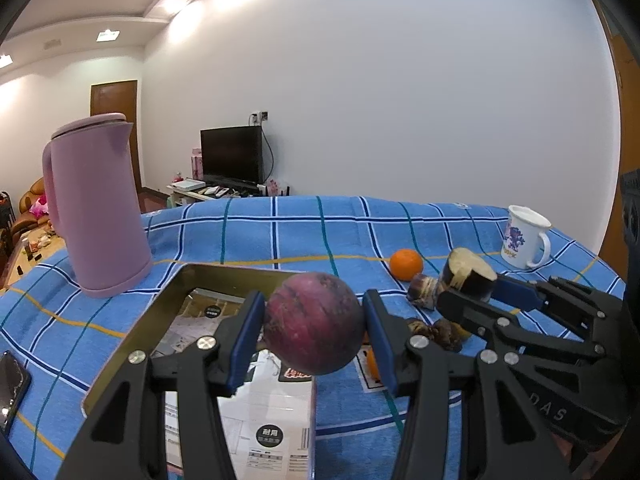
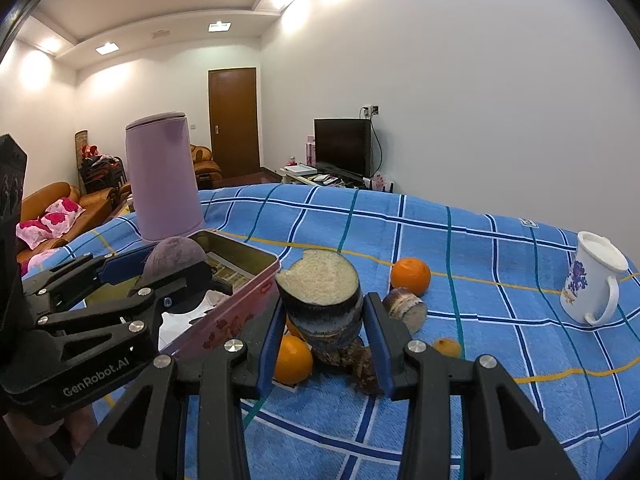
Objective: Organize fruits
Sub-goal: 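Carry the beet with the left tool over the tin while the right tool carries the yam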
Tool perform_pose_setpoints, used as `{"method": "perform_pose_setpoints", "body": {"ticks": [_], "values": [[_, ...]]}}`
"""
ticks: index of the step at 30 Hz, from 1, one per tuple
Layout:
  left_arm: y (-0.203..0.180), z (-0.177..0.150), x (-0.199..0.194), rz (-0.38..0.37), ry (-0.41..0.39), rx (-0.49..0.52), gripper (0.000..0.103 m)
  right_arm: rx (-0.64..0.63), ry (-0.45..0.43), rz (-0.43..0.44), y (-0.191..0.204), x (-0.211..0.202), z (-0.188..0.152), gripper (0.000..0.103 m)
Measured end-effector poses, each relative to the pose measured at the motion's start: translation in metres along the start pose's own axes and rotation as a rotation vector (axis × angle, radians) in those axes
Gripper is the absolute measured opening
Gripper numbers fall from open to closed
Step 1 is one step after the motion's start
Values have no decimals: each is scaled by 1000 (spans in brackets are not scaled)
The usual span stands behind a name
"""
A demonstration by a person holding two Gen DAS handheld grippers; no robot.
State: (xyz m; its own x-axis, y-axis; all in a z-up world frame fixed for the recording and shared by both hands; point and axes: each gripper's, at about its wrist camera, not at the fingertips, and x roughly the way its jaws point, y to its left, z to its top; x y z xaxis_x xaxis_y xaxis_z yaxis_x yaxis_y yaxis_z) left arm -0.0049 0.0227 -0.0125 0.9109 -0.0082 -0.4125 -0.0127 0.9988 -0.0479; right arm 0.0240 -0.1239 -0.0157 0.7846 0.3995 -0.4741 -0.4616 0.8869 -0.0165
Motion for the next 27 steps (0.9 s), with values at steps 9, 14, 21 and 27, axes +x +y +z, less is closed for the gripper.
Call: {"method": "perform_pose_setpoints", "body": {"ticks": [9, 14, 21, 27], "values": [[10, 2, -5, 18, -13, -5, 52, -16, -15, 22, 10, 4, 9, 42], [20, 3, -5, 37, -14, -15, 52, -30, -16, 41, 21, 8, 14, 42], [34, 4, -4, 63, -4, -29, 52, -46, -11, 62, 33, 13, 20, 42], [45, 3, -2, 85, 9, -38, 52, -59, -1, 77, 42, 18, 22, 42]]}}
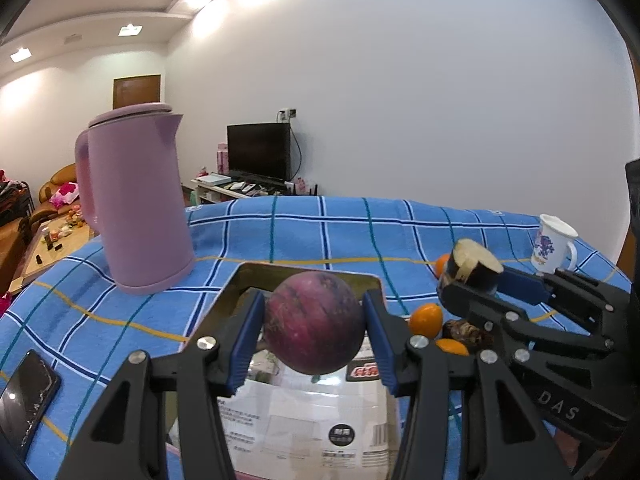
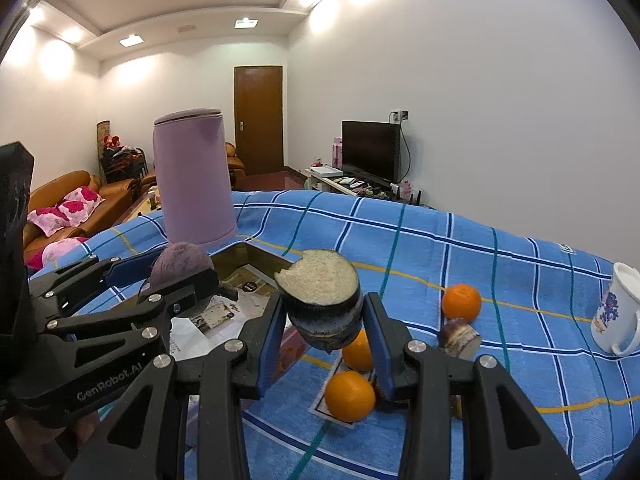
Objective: Organize fruits
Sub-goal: 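Carry the beet with the left tool over the tin while the right tool carries the yam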
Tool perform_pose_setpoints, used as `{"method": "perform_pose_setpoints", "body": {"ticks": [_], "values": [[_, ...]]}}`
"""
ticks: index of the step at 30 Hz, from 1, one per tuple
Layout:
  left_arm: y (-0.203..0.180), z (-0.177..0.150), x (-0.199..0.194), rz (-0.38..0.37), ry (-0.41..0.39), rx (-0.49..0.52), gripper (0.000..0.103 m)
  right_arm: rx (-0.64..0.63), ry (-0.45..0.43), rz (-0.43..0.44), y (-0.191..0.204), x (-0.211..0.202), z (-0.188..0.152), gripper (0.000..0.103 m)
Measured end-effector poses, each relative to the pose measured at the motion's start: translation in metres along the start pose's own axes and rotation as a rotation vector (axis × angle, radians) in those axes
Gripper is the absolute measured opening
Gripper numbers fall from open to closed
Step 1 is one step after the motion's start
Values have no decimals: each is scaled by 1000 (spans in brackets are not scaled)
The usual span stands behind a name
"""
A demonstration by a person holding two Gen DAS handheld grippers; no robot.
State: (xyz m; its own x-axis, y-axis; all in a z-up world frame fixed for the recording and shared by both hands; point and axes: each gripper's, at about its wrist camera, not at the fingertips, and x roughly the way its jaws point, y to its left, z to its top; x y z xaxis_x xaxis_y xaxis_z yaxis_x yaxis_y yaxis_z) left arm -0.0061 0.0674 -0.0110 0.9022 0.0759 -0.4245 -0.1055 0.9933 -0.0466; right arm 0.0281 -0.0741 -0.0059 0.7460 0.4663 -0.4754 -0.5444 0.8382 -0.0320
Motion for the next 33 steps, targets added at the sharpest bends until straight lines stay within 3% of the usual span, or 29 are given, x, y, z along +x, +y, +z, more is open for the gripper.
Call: {"method": "perform_pose_setpoints", "body": {"ticks": [21, 33], "values": [[34, 2, 15, 61, 53, -3, 52, -26, 36, 89, 28, 28, 13, 42], [45, 3, 33, 77, 106, 6, 52, -27, 106, 132, 40, 53, 7, 42]]}}
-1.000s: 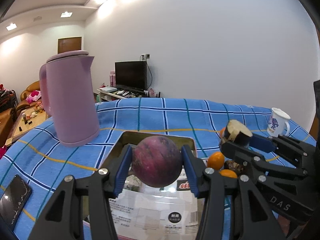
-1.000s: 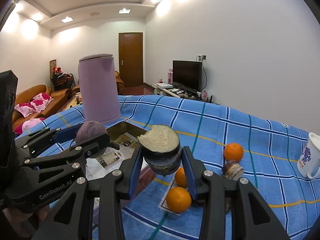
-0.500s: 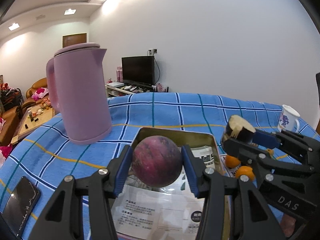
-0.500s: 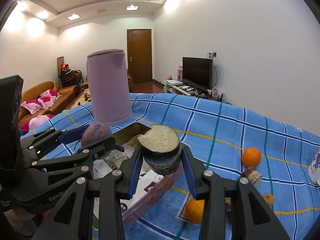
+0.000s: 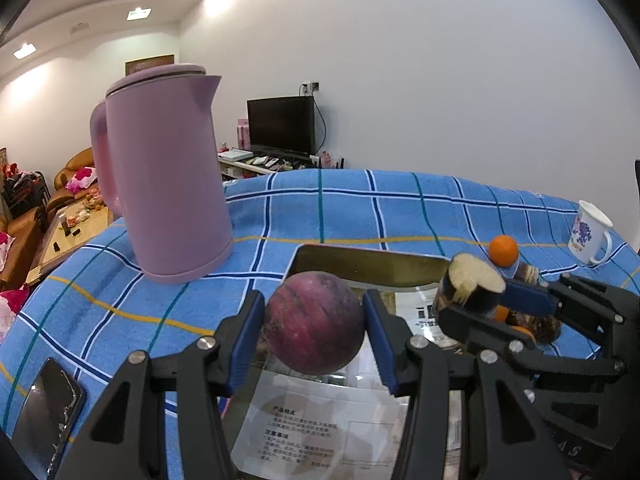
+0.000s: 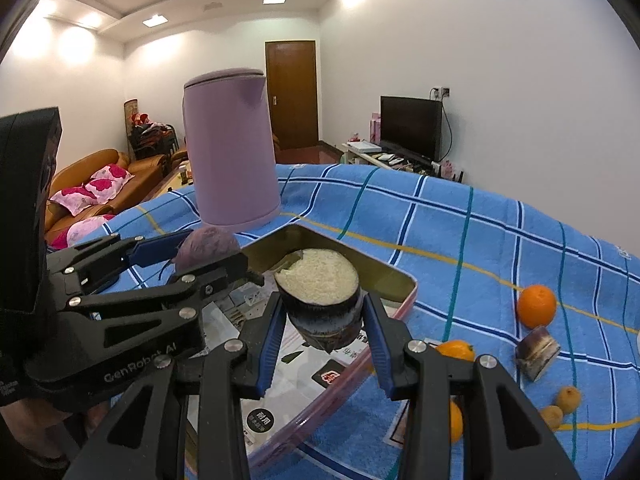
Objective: Organize fruits
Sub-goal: 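Carry the beet with the left tool over the tin while the right tool carries the yam, then open the left tool dropping the beet into the tin while the right tool releases the yam piece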
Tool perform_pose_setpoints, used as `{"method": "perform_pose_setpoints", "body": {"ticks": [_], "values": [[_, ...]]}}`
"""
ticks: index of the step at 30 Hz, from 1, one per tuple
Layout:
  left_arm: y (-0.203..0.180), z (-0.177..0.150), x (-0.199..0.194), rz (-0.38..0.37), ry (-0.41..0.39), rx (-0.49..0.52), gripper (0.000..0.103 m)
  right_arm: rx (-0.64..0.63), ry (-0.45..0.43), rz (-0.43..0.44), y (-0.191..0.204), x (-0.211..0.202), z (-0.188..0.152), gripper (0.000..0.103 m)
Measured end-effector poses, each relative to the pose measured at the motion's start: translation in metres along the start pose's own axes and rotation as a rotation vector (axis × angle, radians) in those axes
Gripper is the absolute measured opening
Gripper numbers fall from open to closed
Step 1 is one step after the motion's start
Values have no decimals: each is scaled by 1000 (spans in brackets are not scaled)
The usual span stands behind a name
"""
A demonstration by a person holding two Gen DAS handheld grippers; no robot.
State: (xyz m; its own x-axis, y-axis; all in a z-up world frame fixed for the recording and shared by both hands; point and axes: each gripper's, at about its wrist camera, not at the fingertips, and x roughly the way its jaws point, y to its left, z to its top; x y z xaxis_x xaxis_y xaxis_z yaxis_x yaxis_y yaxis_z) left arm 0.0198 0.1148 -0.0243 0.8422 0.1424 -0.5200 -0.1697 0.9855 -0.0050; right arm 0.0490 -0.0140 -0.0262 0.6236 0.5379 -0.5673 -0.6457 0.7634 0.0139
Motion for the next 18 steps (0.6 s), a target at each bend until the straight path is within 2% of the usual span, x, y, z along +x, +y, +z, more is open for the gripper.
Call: {"method": "perform_pose_setpoints", "body": {"ticks": [18], "values": [[6, -1, 19, 16, 52, 20, 52, 6, 75, 20, 6, 21, -6, 42]]}}
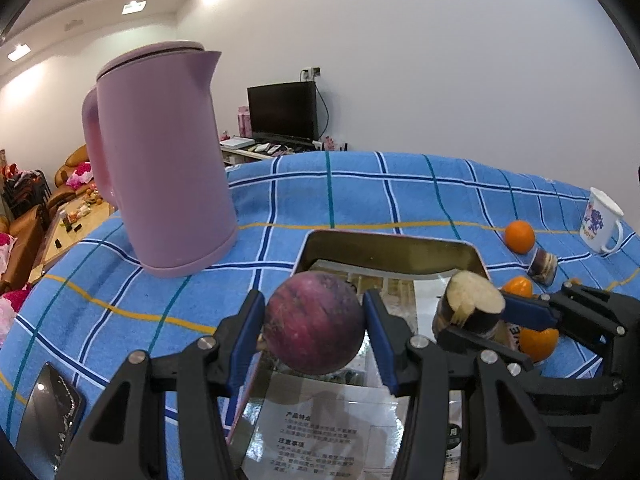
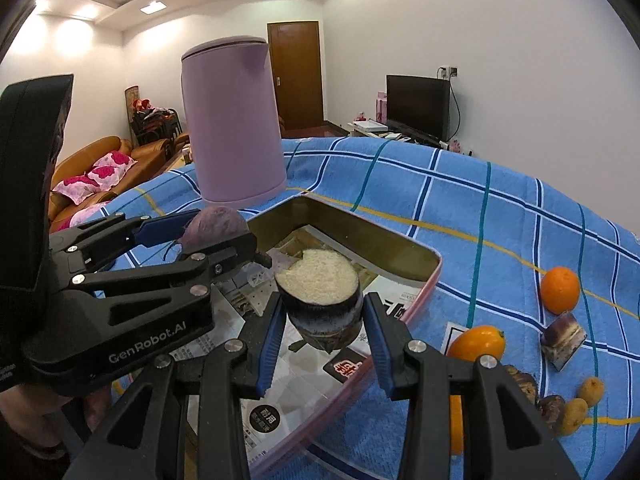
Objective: Organize fruits
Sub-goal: 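Open the left tool dropping the beet into the tin while the right tool releases the yam piece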
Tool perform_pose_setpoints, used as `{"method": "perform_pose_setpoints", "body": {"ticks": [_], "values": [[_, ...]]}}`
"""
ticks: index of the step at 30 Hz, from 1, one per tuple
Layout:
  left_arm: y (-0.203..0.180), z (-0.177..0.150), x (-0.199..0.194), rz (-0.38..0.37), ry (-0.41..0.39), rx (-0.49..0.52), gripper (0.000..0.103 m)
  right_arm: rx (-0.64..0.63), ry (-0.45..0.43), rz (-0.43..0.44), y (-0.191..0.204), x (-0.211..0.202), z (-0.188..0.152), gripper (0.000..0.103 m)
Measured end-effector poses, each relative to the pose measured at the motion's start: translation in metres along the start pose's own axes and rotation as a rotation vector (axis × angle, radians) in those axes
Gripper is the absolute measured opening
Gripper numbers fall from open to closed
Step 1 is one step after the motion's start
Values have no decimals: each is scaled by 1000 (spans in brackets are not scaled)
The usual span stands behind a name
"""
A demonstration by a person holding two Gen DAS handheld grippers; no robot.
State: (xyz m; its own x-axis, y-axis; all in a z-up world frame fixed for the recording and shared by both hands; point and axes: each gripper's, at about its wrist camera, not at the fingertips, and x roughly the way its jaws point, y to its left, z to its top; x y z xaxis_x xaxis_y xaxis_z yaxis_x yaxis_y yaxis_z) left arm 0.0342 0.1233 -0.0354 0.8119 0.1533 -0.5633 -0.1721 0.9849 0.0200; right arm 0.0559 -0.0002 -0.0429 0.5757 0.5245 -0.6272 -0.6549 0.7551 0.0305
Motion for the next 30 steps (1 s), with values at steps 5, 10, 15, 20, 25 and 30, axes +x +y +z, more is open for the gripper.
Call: {"method": "perform_pose_setpoints", "body": {"ticks": [5, 10, 15, 20, 25, 30], "values": [[0, 0, 1, 0, 1, -4, 53, 8, 6, 12, -3, 2, 1, 42], [-1, 0, -6, 23, -27, -1, 62, 12, -20, 2, -5, -3, 1, 47], [1, 1, -13, 16, -45, -20, 71, 34, -41, -11, -12, -11, 0, 57], [-11, 0, -26, -14, -69, -13, 78, 25, -71, -73, -23, -38, -5, 58], [-40, -2, -39, -73, -91, 17, 84, 95, -80, -169, -67, -73, -19, 58], [-73, -6, -42, -117, -81, 62, 85, 187, -75, -286, -115, -96, -35, 58]]}}
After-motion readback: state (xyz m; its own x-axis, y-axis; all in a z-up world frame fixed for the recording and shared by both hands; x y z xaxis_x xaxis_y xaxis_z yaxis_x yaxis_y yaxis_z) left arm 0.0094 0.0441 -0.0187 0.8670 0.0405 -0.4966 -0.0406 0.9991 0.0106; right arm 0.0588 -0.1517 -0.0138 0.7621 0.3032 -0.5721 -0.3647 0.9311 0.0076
